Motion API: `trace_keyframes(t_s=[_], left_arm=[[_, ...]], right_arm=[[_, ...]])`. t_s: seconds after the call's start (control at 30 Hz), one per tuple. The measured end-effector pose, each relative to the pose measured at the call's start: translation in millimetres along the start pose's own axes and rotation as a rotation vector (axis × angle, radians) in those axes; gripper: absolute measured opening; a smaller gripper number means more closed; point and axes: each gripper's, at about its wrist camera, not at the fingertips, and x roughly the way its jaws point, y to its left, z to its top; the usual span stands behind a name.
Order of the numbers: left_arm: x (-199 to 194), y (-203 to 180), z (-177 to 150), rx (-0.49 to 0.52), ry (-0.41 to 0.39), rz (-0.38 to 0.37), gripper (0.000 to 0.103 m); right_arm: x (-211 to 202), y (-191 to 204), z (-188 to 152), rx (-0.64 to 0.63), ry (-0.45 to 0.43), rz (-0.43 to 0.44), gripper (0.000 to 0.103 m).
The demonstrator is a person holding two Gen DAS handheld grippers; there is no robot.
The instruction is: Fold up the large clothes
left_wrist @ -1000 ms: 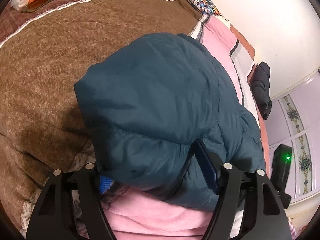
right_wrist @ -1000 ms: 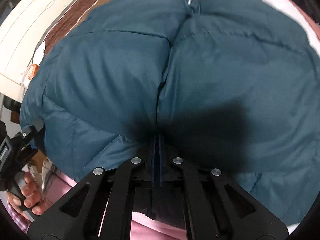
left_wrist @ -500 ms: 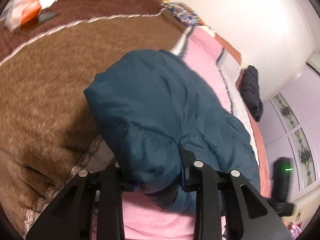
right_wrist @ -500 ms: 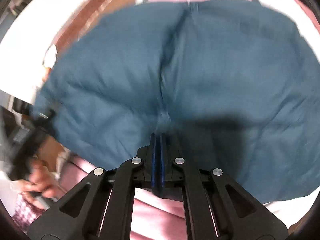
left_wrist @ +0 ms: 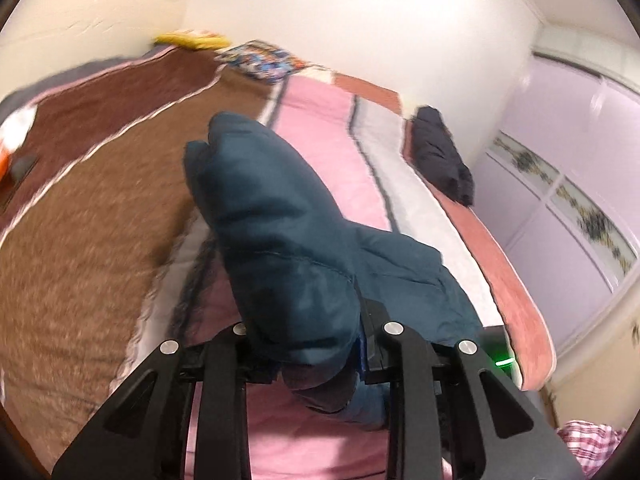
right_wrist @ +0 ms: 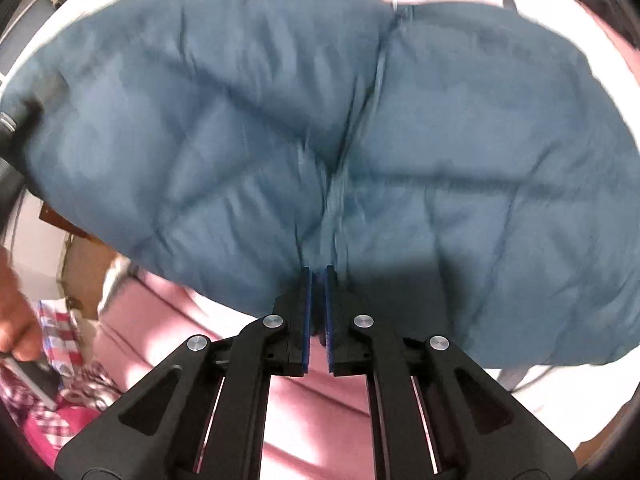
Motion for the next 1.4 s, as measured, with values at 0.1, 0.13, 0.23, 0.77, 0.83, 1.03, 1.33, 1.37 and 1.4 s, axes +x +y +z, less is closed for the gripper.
trace_keyframes(t_s=[0.1,0.13,0.23,0.77,0.83,1.03,1.33,1.37,1.4], left_arm=[[7.4,-39.3,-4.8,0.117,0.022,-0.024,0.027],[7.7,-49.6,-7.8,0.157,0.019,-0.024,0.027],[7.7,-88.9,-8.1,0.287,-0.002,-0.043,0.027],[99.3,-231.0,-62.4,0.621,0.167,-0.192,0.027],[117.4,-243.1,-72.4,0.649,0.192,-0.205,0.027],[155.9,-256.6,-109.1,0.689,0.314,-0.228,0.028],[163.7,-258.4,-120.4,0.716,0.356,-0.248,0.052],[160.9,-260.4,-121.1,0.719,0.363,-0.264,0.059],[157.5,-262.7,-121.6,0.724,0.368,-0.279,0.063]], right_arm=[[17.4,-8.8,2.6,0.016,0.005,0.022,0.006],[14.2,-15.4,3.4,0.016,0.005,0.028,0.006],[-19.8,-41.3,-4.1,0.060,-0.033,0.098,0.006],[-84.3,-230.1,-30.1,0.516,-0.289,0.218,0.010],[-94.5,-248.1,-41.0,0.565,-0.320,0.273,0.010],[-131.3,-299.5,-83.0,0.686,-0.387,0.240,0.010],[-195.1,-271.0,-74.0,0.582,-0.537,0.327,0.010],[-199.9,-268.6,-64.0,0.557,-0.528,0.353,0.010],[-199.3,-260.4,-51.8,0.533,-0.512,0.368,0.011]])
